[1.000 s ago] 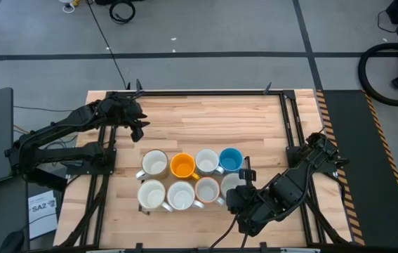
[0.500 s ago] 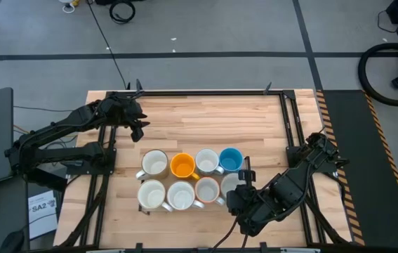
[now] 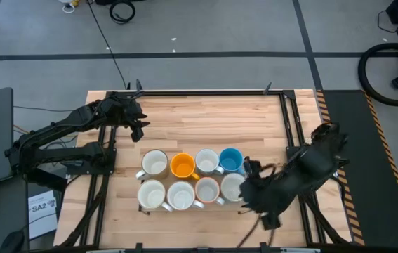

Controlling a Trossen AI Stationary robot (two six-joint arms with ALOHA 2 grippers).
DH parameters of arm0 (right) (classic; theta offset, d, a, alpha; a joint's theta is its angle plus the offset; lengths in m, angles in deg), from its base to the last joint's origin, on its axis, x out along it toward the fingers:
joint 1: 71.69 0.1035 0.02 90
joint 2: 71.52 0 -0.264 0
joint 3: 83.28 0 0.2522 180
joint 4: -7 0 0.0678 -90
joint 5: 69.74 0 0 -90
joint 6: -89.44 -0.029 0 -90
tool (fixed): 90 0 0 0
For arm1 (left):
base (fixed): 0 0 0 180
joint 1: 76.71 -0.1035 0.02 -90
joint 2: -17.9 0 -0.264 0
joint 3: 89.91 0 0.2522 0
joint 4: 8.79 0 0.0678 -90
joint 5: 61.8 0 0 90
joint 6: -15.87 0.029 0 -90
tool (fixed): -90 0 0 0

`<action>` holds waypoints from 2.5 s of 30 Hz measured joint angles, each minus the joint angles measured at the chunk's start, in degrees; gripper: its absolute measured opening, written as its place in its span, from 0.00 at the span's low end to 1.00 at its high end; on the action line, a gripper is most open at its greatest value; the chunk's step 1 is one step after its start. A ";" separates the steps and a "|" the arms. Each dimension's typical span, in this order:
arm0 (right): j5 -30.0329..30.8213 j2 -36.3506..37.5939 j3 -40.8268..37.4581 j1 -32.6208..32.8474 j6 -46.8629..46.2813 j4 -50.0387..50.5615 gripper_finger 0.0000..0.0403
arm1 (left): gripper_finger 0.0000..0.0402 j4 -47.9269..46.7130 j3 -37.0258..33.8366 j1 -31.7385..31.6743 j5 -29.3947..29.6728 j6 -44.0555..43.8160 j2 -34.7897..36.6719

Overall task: Place coffee mugs
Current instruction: Return to Home Position

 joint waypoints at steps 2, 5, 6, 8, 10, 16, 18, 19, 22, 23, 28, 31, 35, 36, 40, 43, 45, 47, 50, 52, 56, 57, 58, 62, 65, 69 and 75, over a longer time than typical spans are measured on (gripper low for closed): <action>-2.75 1.72 1.57 -0.37 4.06 -0.39 0.33 | 0.40 0.03 0.00 0.01 0.00 0.10 0.00; -3.23 5.99 0.71 -0.59 9.18 -1.72 0.33 | 0.40 0.13 0.00 0.00 0.00 0.09 0.00; -2.77 7.37 0.71 -0.57 10.57 -1.48 0.33 | 0.40 0.13 0.00 0.02 -0.02 0.09 0.02; -0.79 10.03 0.71 -0.55 12.03 -0.60 0.33 | 0.40 0.15 0.00 0.01 0.00 0.09 0.00; 0.95 12.55 0.70 -0.47 12.24 -0.30 0.33 | 0.40 0.15 0.00 0.00 0.00 0.09 0.00; 7.31 18.76 -0.91 -0.53 22.68 -3.92 0.33 | 0.40 0.17 0.00 0.01 0.00 0.07 0.00; 7.41 20.39 -2.70 -1.30 25.17 -5.54 0.33 | 0.40 0.17 0.00 0.00 0.00 0.05 0.00; 7.28 21.19 -3.86 -1.76 25.71 -6.69 0.33 | 0.40 0.17 0.00 0.00 0.00 0.05 0.00; 5.92 24.11 -9.36 -3.14 27.15 -9.96 0.33 | 0.40 0.17 0.00 0.00 0.00 0.03 0.00; 5.44 25.18 -11.90 -3.82 27.96 -11.99 0.33 | 0.40 0.17 0.00 0.01 0.00 0.03 0.02; -1.05 32.57 -28.47 -8.48 31.23 -23.87 0.33 | 0.40 0.17 0.00 0.00 0.00 -0.10 0.01; -7.62 39.32 -39.80 -11.99 31.24 -31.84 0.33 | 0.40 0.16 0.00 0.02 0.00 -0.10 0.00; -10.40 49.61 -55.05 -16.35 31.26 -42.82 0.33 | 0.40 0.16 0.00 0.01 0.00 -0.08 0.01; -10.40 52.47 -58.70 -17.41 31.26 -45.19 0.33 | 0.40 0.14 0.00 0.01 0.00 -0.08 0.00; -10.40 63.15 -71.31 -21.02 30.61 -53.49 0.33 | 0.40 0.15 0.00 0.00 0.00 -0.08 0.00; -10.42 70.94 -79.37 -22.41 29.35 -59.13 0.33 | 0.40 0.15 0.00 0.01 0.00 -0.08 0.02; -10.37 75.89 -84.59 -22.97 29.27 -62.91 0.33 | 0.40 0.15 0.00 0.00 0.00 -0.06 0.01; -9.57 80.65 -89.68 -23.28 29.58 -66.73 0.33 | 0.40 0.15 0.00 0.00 0.00 -0.06 0.00; -7.31 87.13 -96.96 -23.64 29.24 -70.49 0.33 | 0.40 0.15 0.00 0.00 0.00 -0.03 0.02; -5.68 91.12 -101.35 -23.78 28.24 -72.88 0.33 | 0.40 0.15 0.00 0.00 0.00 0.07 0.02; -4.06 98.15 -108.24 -23.81 27.76 -76.19 0.33 | 0.40 0.15 0.00 0.00 0.00 0.08 0.00; -4.06 99.79 -109.51 -23.81 27.74 -76.27 0.33 | 0.40 0.15 0.00 0.00 0.00 0.08 0.01; -4.08 101.28 -110.45 -23.78 27.59 -76.46 0.33 | 0.40 0.15 0.00 0.01 0.00 0.07 0.01; -4.08 105.63 -114.16 -23.77 26.21 -77.00 0.33 | 0.40 0.16 0.00 0.00 -0.02 0.07 0.02; -3.73 105.31 -115.82 -23.83 26.87 -77.92 0.33 | 0.40 0.17 0.00 0.01 -0.01 0.07 0.02; -1.37 105.60 -118.73 -23.92 26.30 -79.64 0.33 | 0.40 0.26 0.00 0.02 -0.04 0.05 0.02; -1.52 105.59 -124.72 -23.94 29.84 -89.98 0.33 | 0.40 0.20 0.00 0.02 -0.07 0.05 0.00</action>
